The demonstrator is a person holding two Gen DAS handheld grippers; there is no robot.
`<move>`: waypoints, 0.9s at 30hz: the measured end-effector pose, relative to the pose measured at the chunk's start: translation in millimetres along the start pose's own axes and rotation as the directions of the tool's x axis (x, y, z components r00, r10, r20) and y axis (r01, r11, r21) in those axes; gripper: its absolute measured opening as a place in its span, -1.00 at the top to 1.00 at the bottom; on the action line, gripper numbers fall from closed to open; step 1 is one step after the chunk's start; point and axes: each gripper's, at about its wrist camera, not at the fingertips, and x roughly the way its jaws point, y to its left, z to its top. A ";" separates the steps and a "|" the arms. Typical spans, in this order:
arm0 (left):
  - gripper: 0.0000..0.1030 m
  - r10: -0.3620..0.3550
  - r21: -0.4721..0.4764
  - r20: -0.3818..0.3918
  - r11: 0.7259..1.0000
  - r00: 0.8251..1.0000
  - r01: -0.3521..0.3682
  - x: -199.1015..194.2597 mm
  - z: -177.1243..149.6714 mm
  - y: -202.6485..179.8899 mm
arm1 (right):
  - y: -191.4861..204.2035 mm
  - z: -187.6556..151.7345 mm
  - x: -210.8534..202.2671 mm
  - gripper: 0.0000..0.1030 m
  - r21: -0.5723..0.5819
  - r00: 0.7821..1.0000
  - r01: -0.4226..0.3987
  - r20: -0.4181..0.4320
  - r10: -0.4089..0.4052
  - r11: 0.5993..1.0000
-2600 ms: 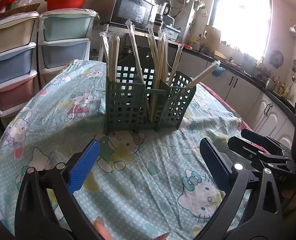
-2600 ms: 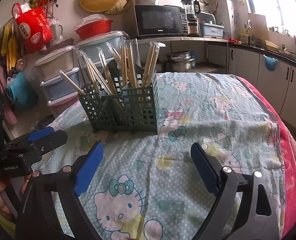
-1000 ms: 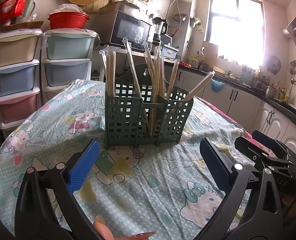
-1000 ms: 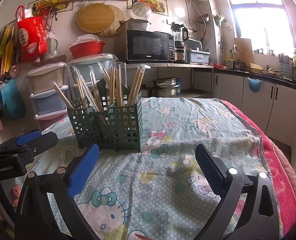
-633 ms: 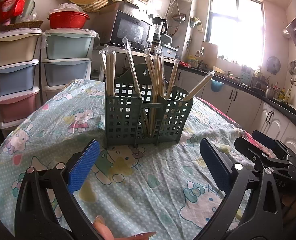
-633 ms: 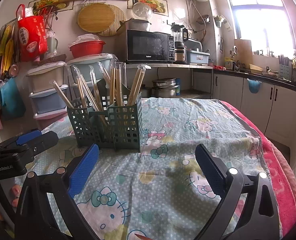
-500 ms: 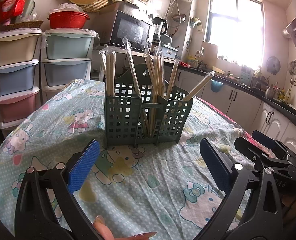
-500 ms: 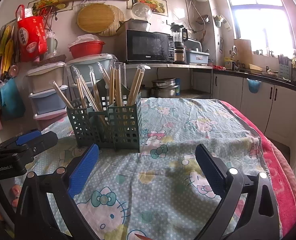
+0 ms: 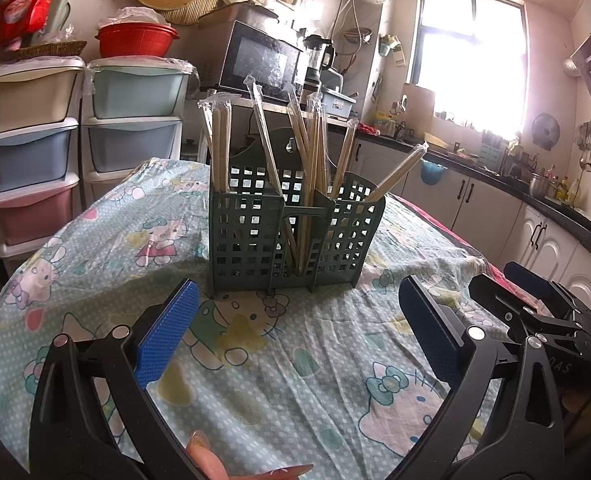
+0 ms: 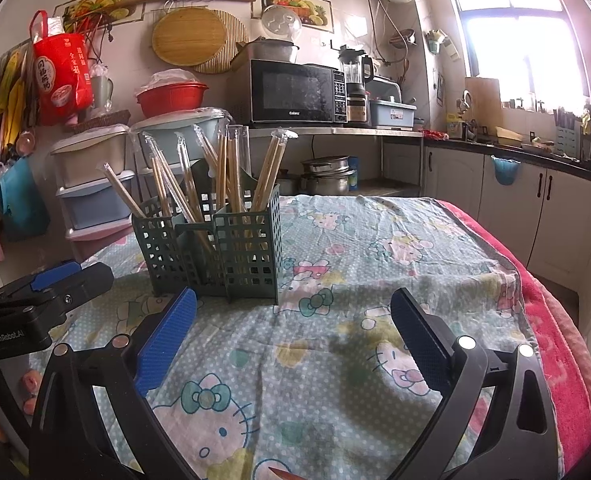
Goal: Organize utensils
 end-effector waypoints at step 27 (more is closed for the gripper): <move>-0.79 0.237 -0.034 -0.197 0.968 0.951 -0.248 33.5 32.1 61.7 | -69.9 22.1 51.5 -0.87 0.009 0.937 0.205 -0.292 -0.194 0.979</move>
